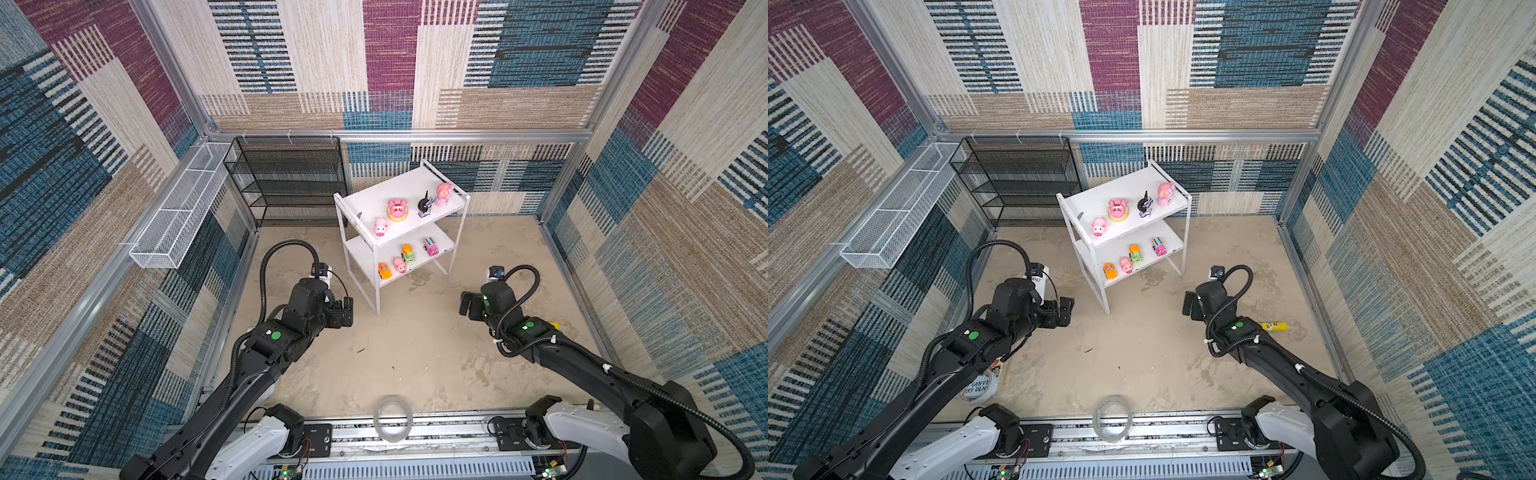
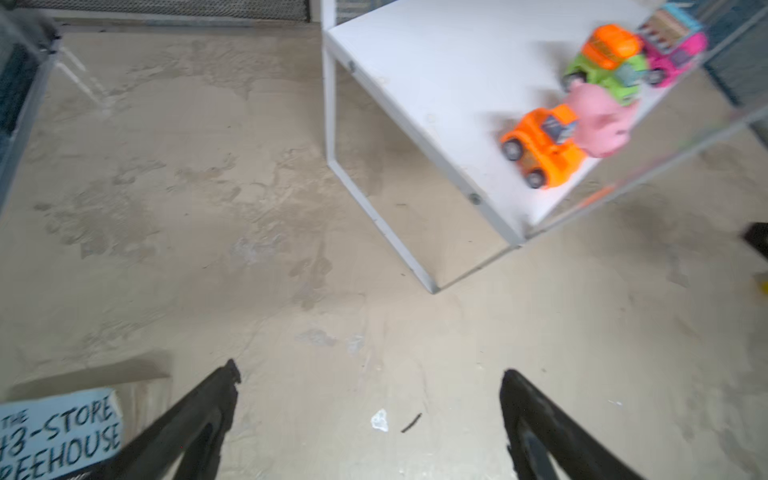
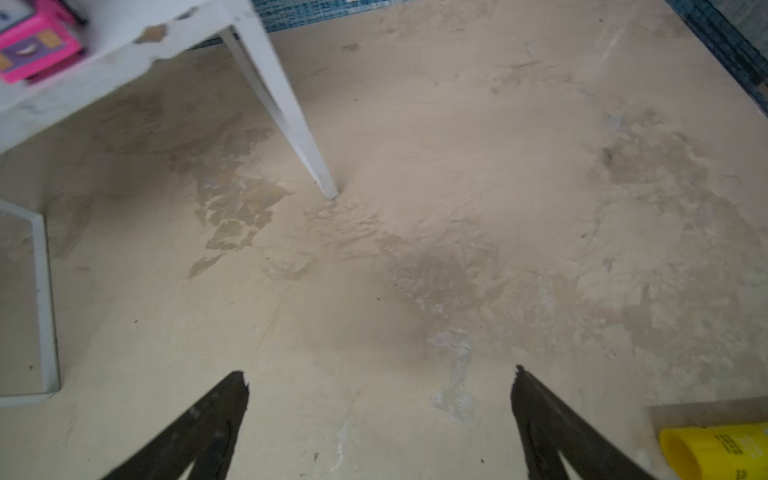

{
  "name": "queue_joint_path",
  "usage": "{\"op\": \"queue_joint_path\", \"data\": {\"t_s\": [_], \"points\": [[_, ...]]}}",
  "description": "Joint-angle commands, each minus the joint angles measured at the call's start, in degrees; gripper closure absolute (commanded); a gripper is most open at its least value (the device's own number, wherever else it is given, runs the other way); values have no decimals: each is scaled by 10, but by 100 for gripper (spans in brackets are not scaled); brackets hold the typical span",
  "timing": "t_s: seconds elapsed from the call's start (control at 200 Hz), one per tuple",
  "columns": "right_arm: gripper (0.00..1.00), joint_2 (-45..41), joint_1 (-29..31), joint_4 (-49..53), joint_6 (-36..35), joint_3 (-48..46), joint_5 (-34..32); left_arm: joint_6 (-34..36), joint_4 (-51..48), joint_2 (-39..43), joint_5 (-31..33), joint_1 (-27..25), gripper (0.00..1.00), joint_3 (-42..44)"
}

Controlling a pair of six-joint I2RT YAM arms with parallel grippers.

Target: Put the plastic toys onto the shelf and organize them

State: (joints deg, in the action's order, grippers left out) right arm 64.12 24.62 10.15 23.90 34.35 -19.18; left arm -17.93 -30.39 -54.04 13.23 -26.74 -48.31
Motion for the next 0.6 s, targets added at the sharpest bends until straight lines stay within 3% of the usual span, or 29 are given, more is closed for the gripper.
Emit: {"op": "queue_joint_path", "data": {"t_s": [0.0,0.175,0.285,0.376,0.501,0.596], "points": [[0,8,-70,-41,2,-9,32,-27,48,-19,122,17,1,27],[0,81,-174,-106,-53,4,48,19,121,-42,156,86,1,75],[0,120,-194,-177,-95,6,30,37,153,-80,189,142,1,91],[0,147,-200,-268,-123,-12,22,32,213,-128,163,201,1,105],[0,180,-201,-439,-161,-68,30,71,435,-209,164,216,1,163],[0,201,-204,-547,-188,-103,37,115,538,-273,158,216,1,173]]}}
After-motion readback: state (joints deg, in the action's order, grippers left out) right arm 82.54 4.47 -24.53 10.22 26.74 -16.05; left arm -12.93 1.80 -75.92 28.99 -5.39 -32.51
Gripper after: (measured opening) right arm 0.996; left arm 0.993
